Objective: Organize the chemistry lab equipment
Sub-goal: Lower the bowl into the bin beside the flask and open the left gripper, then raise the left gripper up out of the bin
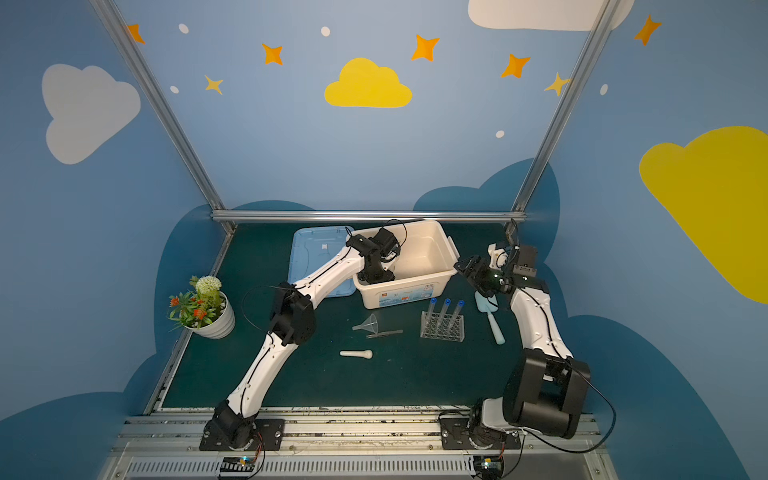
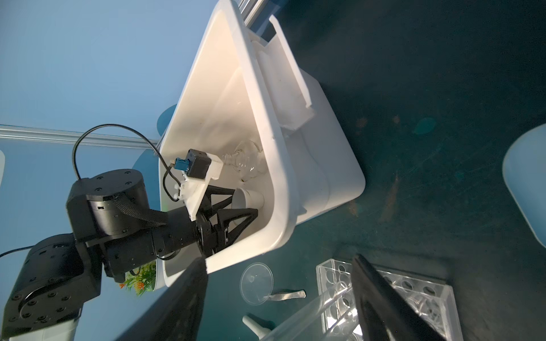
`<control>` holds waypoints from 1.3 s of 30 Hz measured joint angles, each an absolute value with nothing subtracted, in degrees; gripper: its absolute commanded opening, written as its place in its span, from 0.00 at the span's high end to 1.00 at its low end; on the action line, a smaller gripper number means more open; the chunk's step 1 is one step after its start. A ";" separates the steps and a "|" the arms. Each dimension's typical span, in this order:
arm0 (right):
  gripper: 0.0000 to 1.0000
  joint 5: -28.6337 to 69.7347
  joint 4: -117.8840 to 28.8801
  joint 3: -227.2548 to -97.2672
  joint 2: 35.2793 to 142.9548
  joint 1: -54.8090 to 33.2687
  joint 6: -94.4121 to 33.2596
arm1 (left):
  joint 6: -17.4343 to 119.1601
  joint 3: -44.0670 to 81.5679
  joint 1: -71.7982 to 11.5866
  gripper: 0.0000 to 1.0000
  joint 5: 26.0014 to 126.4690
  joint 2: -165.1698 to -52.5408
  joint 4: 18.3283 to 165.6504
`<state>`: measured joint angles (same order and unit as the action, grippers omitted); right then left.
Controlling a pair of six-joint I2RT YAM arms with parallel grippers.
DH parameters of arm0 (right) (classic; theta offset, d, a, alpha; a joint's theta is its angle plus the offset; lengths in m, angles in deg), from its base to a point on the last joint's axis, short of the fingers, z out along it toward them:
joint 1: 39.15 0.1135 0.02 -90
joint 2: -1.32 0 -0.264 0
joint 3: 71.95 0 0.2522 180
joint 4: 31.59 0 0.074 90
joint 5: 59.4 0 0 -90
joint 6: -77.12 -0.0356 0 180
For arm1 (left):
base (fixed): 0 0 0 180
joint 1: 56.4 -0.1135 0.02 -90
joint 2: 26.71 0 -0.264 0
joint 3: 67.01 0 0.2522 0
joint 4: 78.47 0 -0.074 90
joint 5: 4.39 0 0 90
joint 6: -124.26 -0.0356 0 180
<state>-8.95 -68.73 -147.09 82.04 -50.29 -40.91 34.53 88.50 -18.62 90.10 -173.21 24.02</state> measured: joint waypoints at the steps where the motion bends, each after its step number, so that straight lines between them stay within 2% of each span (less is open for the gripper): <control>1: 0.24 -8.95 -68.73 -147.09 82.04 -50.31 -40.93 | 34.53 88.50 -18.59 0.45 90.16 -173.27 24.00; 13: 0.24 -8.95 -68.77 -146.70 82.00 -50.49 -40.93 | 34.60 88.50 -18.51 0.33 90.49 -173.30 24.18; 19: 0.24 -8.97 -68.75 -146.57 81.83 -50.68 -40.93 | 34.75 88.70 -18.51 0.20 90.51 -173.30 24.59; 31: 0.24 -9.03 -68.75 -146.48 81.10 -50.84 -40.95 | 35.97 88.72 -18.46 0.00 90.51 -173.23 25.79; 39: 0.23 -9.14 -68.75 -146.48 81.10 -50.86 -40.95 | 36.52 91.41 -18.46 0.00 90.27 -171.53 24.94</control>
